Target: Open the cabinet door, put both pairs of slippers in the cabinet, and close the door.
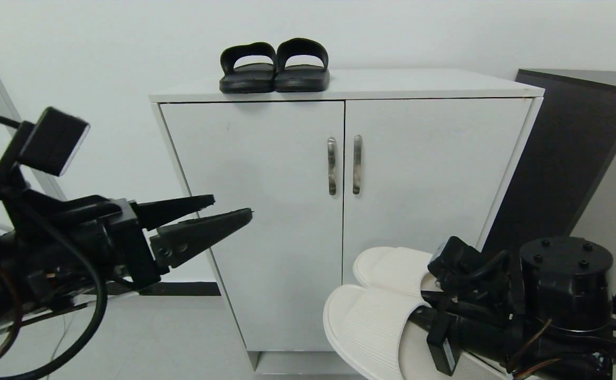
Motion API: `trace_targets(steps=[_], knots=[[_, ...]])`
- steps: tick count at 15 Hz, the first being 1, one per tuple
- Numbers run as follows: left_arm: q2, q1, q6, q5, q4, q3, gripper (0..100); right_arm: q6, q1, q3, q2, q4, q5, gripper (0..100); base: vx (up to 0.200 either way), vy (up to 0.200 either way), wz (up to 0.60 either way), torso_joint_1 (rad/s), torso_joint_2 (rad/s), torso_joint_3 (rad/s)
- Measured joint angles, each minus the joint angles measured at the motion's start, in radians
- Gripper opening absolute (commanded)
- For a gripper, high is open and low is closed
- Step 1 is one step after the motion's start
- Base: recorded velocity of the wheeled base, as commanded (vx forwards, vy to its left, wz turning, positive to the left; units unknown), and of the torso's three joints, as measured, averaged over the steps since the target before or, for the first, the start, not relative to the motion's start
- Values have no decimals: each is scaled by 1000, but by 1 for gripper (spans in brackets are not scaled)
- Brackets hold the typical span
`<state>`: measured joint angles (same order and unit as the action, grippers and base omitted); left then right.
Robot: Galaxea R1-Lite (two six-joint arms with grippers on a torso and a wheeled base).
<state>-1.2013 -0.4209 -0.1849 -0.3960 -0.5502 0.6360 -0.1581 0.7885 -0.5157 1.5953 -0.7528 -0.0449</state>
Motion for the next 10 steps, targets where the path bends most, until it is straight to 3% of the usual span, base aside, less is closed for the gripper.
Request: trace_targets(steps=[6, 10], knots=[[-227, -160, -6, -2, -5, 241, 100, 0, 13, 5, -1, 2, -2, 0, 0, 0, 0, 0, 0, 0], [-390, -209, -57, -26, -5, 433, 100, 0, 13, 7, -2, 1, -2, 0, 0, 0, 0, 0, 0, 0]])
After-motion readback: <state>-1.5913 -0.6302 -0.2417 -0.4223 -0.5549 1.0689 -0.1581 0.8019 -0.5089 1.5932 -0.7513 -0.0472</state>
